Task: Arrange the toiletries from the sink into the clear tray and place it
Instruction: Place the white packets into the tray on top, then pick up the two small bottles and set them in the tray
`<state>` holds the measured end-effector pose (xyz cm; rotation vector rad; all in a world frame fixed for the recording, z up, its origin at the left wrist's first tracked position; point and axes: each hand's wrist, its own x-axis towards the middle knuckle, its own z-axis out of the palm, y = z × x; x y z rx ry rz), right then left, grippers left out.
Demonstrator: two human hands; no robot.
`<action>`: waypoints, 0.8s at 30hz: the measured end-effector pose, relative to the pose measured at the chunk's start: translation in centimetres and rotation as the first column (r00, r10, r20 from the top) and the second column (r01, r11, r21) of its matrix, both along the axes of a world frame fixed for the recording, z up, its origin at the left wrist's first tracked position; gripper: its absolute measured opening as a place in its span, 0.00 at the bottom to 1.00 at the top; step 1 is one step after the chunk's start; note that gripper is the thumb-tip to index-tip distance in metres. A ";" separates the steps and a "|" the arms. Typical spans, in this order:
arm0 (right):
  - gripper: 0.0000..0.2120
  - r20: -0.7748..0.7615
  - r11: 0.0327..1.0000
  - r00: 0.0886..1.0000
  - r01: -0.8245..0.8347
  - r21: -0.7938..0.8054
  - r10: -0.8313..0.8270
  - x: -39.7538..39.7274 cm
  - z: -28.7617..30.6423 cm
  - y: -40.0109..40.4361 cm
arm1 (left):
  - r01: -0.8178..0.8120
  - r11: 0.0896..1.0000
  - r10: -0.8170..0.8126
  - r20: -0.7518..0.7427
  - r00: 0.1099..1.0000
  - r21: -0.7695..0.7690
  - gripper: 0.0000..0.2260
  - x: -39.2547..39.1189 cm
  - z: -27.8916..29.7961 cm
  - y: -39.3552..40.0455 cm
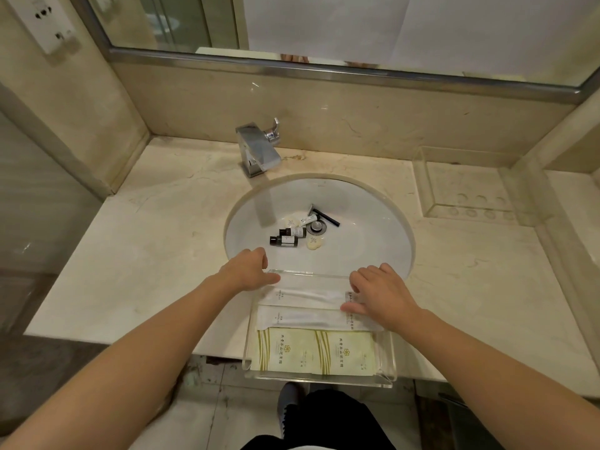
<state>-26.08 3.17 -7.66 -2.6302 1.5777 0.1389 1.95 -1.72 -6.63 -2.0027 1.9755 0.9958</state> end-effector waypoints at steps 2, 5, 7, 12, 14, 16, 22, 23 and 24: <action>0.20 0.037 0.999 0.999 0.040 -0.023 -0.039 -0.2 0.1 -0.6 | -0.028 0.999 0.030 -0.042 0.999 0.036 0.19 -0.1 0.3 -0.5; 0.16 0.114 0.990 0.984 0.140 -0.019 -0.137 -0.3 0.2 -1.4 | -0.083 0.995 0.086 -0.075 0.993 0.048 0.21 -0.3 0.4 -1.4; 0.13 0.148 0.977 0.966 0.211 0.026 -0.212 -0.2 0.3 -2.1 | -0.118 0.992 0.120 -0.082 0.989 0.038 0.21 -0.3 0.4 -2.2; 0.08 0.153 0.937 0.935 0.290 0.197 -0.321 0.3 0.3 -4.7 | -0.137 0.989 0.138 -0.022 0.990 0.046 0.16 -0.2 -0.3 -4.7; 0.08 0.122 0.916 0.934 0.294 0.274 -0.336 0.6 0.2 -5.8 | -0.148 0.988 0.148 -0.006 0.989 0.051 0.15 -0.2 -0.8 -5.8; 0.08 0.087 0.897 0.937 0.292 0.332 -0.337 0.9 0.1 -7.2 | -0.175 0.983 0.175 -0.006 0.984 0.061 0.14 -0.4 -1.5 -6.8; 0.11 -0.006 0.847 0.948 0.287 0.447 -0.318 2.3 -1.5 -11.8 | -0.191 0.980 0.190 0.025 0.981 0.054 0.18 -1.0 -4.1 -9.3; 0.12 -0.013 0.842 0.951 0.279 0.462 -0.308 2.7 -1.9 -12.5 | -0.192 0.980 0.191 0.024 0.981 0.056 0.18 -1.2 -4.7 -9.7; 0.13 -0.017 0.840 0.956 0.266 0.472 -0.293 3.2 -2.4 -13.3 | -0.186 0.981 0.185 0.024 0.982 0.055 0.18 -1.4 -5.3 -10.2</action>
